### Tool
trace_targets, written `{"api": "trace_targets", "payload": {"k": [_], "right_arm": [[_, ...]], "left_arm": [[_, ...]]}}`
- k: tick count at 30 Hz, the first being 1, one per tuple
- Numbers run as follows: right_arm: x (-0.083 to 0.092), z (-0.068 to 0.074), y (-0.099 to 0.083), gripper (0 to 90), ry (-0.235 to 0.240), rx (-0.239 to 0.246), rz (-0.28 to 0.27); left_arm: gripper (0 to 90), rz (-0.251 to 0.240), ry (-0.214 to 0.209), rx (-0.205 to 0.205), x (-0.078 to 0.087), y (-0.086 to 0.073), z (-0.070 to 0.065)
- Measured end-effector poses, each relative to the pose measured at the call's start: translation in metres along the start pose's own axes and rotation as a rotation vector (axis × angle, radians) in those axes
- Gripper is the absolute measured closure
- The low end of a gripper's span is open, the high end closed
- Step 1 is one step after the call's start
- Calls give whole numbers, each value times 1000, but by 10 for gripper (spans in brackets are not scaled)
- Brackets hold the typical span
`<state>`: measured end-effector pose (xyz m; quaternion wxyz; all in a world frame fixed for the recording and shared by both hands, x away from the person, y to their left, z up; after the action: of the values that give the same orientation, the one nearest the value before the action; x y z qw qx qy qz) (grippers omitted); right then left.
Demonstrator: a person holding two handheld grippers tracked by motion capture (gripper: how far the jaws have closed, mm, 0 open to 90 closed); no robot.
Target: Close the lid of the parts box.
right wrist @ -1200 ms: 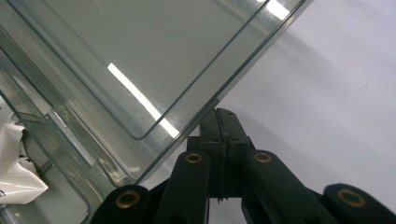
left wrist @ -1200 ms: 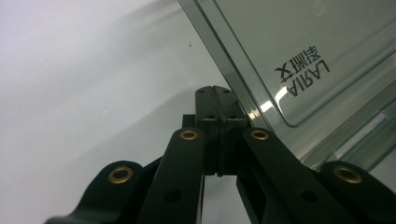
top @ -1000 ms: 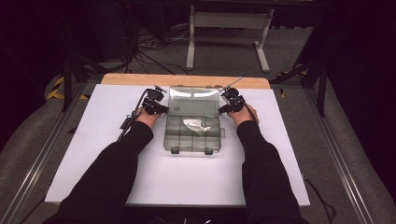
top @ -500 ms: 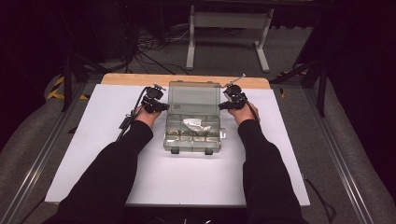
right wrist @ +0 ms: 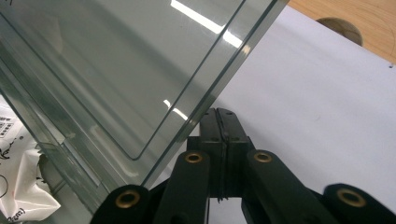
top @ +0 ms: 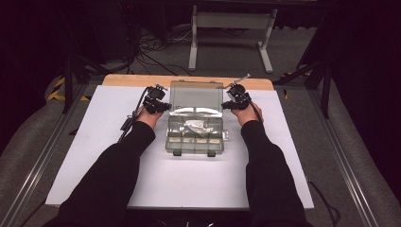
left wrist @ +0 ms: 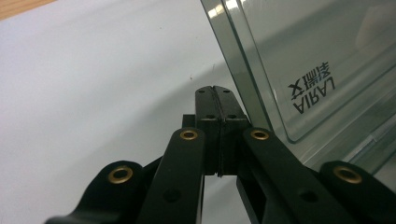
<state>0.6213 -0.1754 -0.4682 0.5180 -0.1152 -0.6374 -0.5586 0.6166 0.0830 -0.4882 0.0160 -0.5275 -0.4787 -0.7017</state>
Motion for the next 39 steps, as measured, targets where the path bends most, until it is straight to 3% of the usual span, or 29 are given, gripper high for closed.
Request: {"api": "trace_targets", "payload": {"k": [17, 39], "right_arm": [[11, 1, 8, 900, 2, 11, -70], [34, 16, 15, 900, 36, 35, -129]], "left_arm": [[897, -28, 17, -5, 6, 6, 1], [896, -70, -15, -25, 23, 10, -7]]}}
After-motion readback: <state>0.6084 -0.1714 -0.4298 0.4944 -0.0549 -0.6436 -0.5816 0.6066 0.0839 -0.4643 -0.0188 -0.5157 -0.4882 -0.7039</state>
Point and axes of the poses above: each handheld gripper's, and its own axes: x roughly backward along the jaws, y roughly out of its top, z roughly to its left, the point moved 8 cm from there along -x, roughly forward along the jaws, and after that the axes turned 11 degrees about -x, right-handed, at the moved point
